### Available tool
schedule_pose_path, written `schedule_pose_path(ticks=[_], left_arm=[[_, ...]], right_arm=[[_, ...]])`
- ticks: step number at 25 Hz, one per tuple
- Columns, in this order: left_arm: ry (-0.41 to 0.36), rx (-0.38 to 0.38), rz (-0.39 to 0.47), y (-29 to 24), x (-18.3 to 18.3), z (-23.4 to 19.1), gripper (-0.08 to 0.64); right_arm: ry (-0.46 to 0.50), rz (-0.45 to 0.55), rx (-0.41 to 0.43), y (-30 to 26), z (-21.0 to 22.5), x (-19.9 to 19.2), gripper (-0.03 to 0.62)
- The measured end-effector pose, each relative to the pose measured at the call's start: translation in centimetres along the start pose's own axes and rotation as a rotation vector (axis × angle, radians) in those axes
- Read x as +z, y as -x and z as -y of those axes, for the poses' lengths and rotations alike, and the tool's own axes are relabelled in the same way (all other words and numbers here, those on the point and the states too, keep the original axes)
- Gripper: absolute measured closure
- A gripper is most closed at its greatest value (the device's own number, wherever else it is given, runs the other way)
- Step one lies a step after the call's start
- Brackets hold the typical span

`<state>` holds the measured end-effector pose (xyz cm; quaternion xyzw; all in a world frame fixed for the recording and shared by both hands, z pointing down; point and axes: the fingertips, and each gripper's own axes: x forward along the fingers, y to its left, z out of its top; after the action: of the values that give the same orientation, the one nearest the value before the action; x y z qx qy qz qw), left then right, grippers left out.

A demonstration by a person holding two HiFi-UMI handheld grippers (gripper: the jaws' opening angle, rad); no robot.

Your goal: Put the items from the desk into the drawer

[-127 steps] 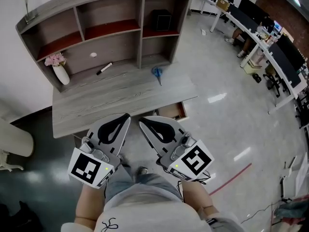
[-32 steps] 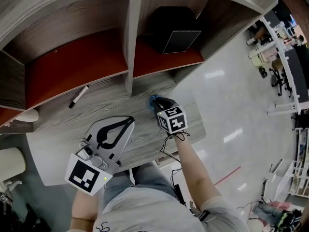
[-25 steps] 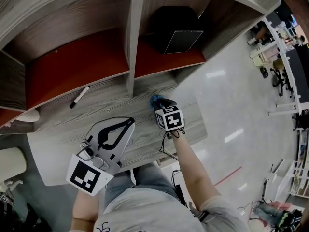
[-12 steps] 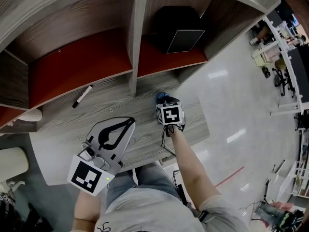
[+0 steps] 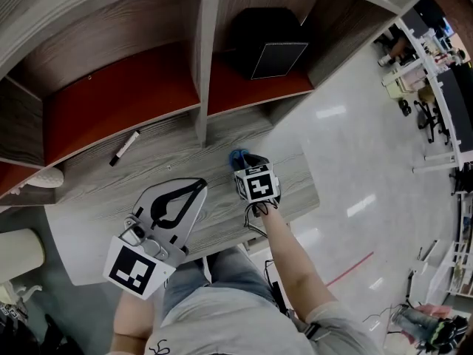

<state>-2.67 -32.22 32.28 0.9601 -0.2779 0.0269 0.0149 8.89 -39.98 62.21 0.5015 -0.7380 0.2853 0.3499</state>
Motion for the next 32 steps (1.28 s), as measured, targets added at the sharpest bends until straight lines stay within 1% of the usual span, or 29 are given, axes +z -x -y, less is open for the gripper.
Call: schedule_pose_path(ticks=[3,8,12,14,17,19,25,32], left_arm=[[0.002,-0.003,0.004,0.1,0.1,0.2,0.549],[0.000,-0.004,-0.013,0.4,-0.3,0.3,0.549],[0.004,0.000,-0.005,0.6,-0.1,0.2,0.549],[0.002,-0.002,-0.003,0.7,-0.1,0.3,0.549],[-0.002,-0.012,-0.006,0.9,0.0,0.6,0.549],[-0.005,-0.018,-0.011,1.1,-0.1,0.8,0.549],[-0.013,-0.041,-0.002,1.7,0.3,1.7,0.549],[-0.040,-0.083,0.019,2.9,1.5,3.6,0.549]], right_arm=[[-0.019,-0.010,-0.033,-0.2,0.6,-0.3,0.461],[-0.060,-0.056,-0.041,-1.2,0.3,-0.7,0.452],[-0.068,-0.057,-0.085,-1.2,0.5,-0.6,0.482],[-0.069,-0.046,-0.086,-1.1,0.4,-0.6,0.499],[-0.101,-0.039,-0.078,-0.9,0.3,-1.1,0.502],[-0.105,-0.033,-0.076,-0.5,0.1,-1.5,0.503],[-0.097,0.023,-0.076,1.2,-1.0,-1.2,0.503],[-0.101,0.120,-0.083,4.8,-2.3,-0.3,0.505]])
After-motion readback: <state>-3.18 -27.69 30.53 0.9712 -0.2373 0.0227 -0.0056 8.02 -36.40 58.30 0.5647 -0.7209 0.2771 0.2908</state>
